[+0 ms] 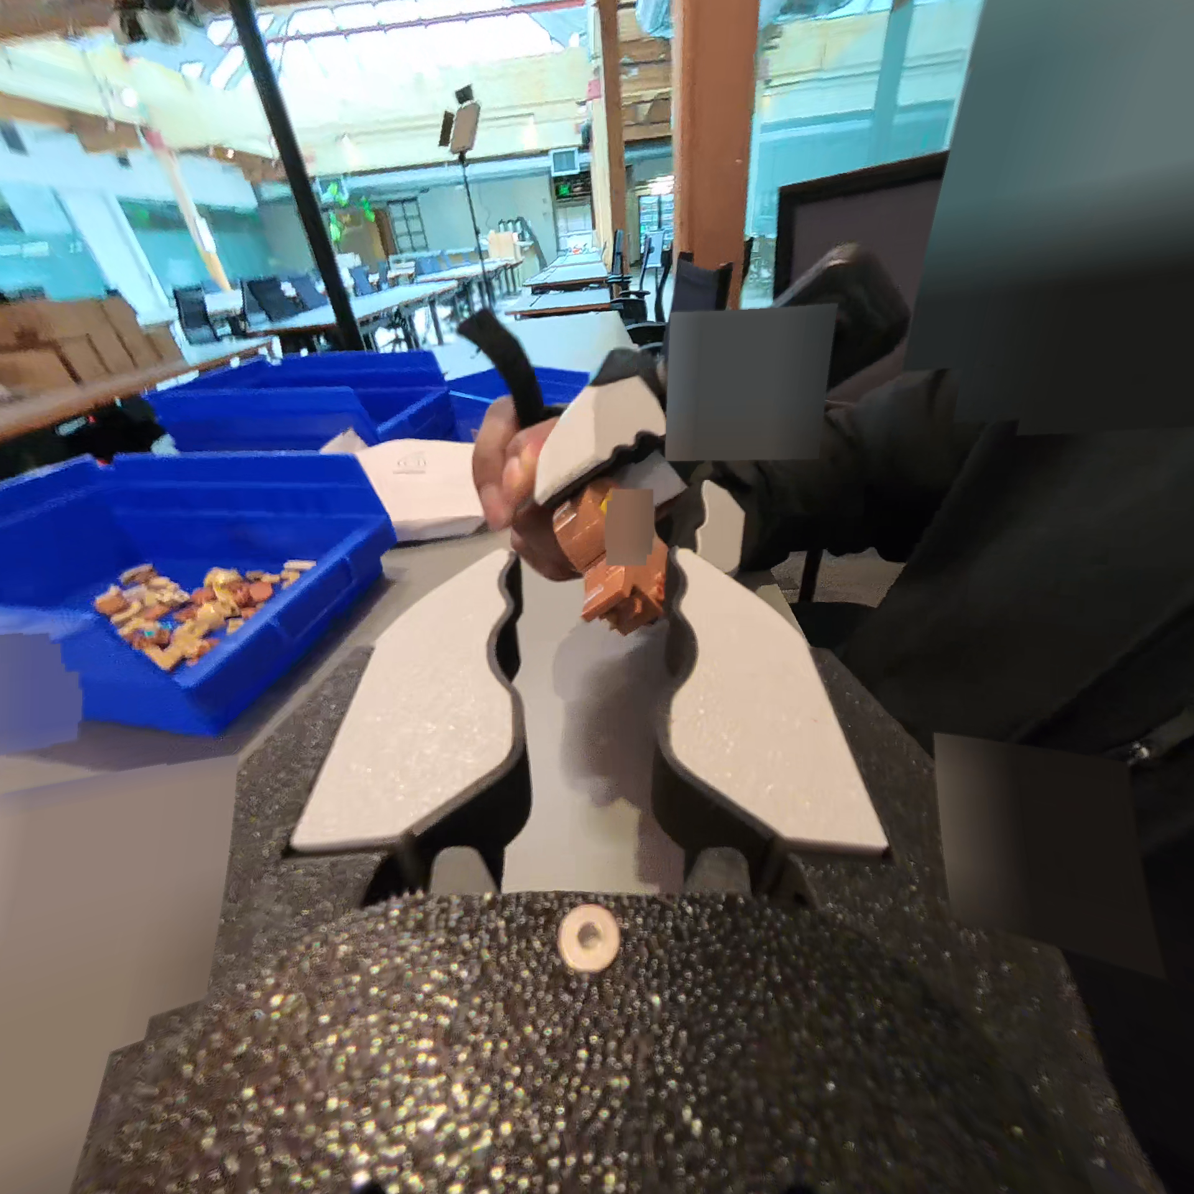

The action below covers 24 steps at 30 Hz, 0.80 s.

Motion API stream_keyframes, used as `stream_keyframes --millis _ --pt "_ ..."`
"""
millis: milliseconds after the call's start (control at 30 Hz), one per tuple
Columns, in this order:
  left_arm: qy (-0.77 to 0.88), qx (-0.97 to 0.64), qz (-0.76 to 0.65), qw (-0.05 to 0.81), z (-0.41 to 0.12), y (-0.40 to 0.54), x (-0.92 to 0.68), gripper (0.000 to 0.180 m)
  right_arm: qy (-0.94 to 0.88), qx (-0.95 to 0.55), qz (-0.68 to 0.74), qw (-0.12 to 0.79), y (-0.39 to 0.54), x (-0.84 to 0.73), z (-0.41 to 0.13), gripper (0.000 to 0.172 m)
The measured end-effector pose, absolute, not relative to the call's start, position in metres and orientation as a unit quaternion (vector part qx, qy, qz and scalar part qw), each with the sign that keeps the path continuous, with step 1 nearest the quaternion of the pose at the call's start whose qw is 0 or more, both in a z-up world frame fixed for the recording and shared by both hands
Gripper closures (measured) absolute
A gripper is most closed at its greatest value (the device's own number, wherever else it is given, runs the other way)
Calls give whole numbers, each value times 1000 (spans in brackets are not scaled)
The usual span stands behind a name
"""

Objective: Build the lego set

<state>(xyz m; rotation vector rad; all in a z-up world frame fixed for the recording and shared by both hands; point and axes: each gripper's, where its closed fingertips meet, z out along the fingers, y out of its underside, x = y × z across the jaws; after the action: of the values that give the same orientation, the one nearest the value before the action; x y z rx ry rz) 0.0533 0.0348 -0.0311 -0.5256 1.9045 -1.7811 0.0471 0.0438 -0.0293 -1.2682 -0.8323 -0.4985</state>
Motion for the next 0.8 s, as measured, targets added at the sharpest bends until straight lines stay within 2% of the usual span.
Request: stream_keyframes --millis 167,267,367,600,800 --pt "707 -232 -645 175 -46 30 57 140 -381 -561 -257 688 47 48 -32 129" --pt "702 -231 -658 144 -46 27 53 154 -380 -558 -264 689 47 49 -31 129" --pt "700 -229 -665 124 -47 27 51 155 -387 -551 -266 690 47 47 -32 129" --pt "686 -224 -685 97 -47 25 48 157 -389 -533 -279 697 47 44 -31 128" --pt "697 -214 -676 107 -48 24 47 157 -389 -536 -277 696 47 44 -32 125"
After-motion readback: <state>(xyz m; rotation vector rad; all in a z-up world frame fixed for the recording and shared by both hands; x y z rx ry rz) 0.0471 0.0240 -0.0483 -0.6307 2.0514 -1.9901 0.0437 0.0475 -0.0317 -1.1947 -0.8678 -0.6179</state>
